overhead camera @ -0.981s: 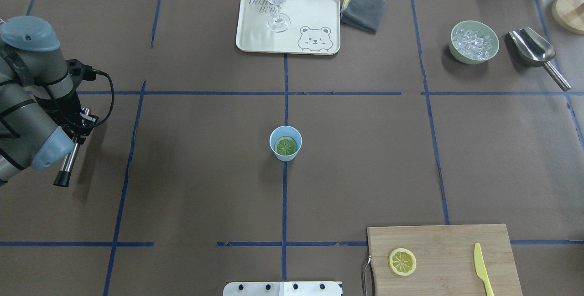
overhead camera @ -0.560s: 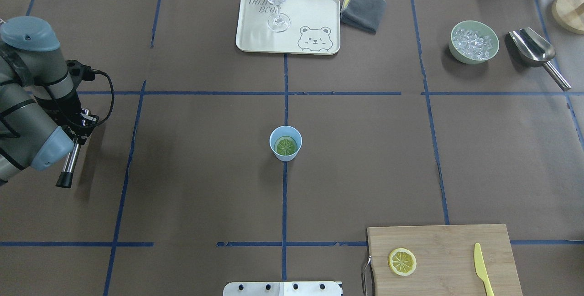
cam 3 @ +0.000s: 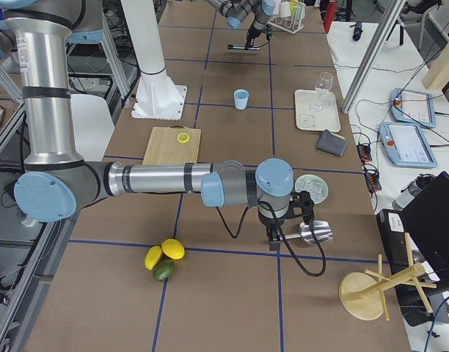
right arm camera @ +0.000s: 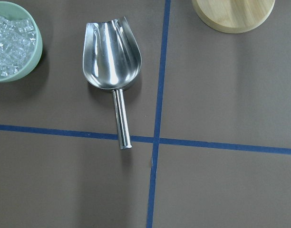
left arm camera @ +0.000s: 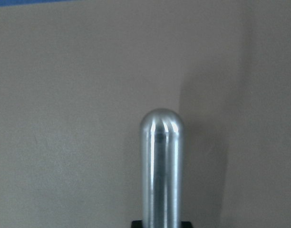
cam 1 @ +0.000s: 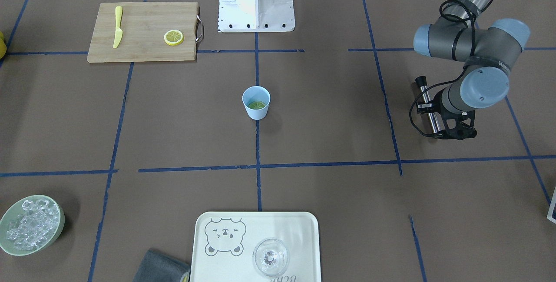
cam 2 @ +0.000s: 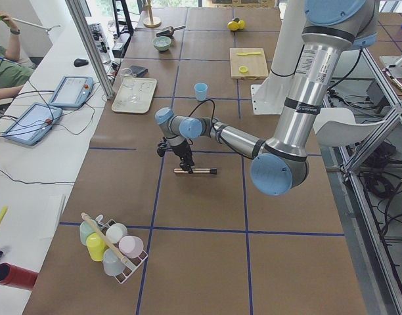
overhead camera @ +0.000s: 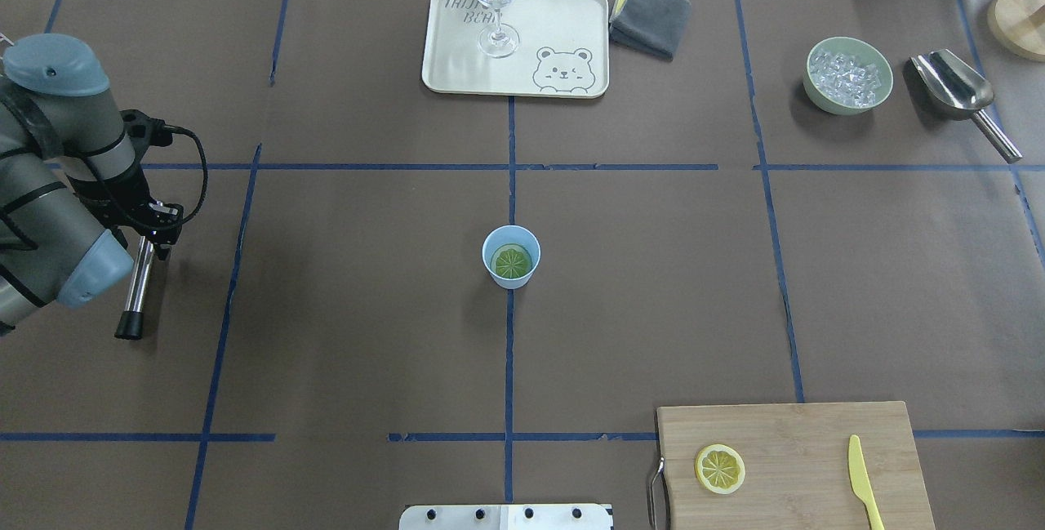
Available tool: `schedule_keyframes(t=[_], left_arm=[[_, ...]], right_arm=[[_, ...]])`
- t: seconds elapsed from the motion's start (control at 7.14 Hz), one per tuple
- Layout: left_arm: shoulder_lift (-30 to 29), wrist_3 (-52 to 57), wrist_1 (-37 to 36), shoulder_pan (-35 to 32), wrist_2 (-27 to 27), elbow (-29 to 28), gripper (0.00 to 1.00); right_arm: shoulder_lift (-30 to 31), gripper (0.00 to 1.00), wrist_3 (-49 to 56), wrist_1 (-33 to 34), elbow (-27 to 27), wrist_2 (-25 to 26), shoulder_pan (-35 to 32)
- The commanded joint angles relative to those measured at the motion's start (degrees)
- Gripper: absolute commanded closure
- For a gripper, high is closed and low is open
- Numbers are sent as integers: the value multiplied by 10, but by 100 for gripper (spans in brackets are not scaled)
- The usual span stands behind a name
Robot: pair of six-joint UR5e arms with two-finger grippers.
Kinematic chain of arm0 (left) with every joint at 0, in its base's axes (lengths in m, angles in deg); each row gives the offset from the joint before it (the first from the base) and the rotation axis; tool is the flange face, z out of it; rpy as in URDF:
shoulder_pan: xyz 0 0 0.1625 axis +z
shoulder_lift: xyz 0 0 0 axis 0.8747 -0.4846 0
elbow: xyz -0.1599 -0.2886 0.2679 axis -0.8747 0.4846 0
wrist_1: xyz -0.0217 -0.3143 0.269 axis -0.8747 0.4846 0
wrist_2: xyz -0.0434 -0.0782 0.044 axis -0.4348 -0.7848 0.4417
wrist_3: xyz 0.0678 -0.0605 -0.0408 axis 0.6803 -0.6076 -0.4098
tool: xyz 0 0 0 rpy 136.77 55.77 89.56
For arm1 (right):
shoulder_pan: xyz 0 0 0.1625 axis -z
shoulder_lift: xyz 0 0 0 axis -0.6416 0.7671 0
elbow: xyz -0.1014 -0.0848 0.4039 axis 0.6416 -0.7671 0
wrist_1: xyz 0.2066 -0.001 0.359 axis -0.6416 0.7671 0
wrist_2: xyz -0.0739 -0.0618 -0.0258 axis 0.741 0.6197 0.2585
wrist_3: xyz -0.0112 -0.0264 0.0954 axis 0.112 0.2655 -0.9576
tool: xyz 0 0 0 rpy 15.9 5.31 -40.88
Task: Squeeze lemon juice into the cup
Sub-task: 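Carry the muddler back and lower it onto the table, then open the left gripper and raise it away from the muddler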
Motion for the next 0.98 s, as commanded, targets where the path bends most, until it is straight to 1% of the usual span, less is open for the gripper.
schedule_keyframes(t=[0.0,0.28,0.56,0.84], left_arm=[[-1,-1,13,1,2,-4,0],[-12,-3,14,-2,1,4,0],[-65,-11,17,-31,3,12,0],[-61,-2,59,-110,5,74,0]], right_arm=[[0,0,0,0,-1,0,0],[-1,0,0,0,0,0,0],[-4,0,-1,0,0,0,0],[-3,0,1,-1,-1,2,0]])
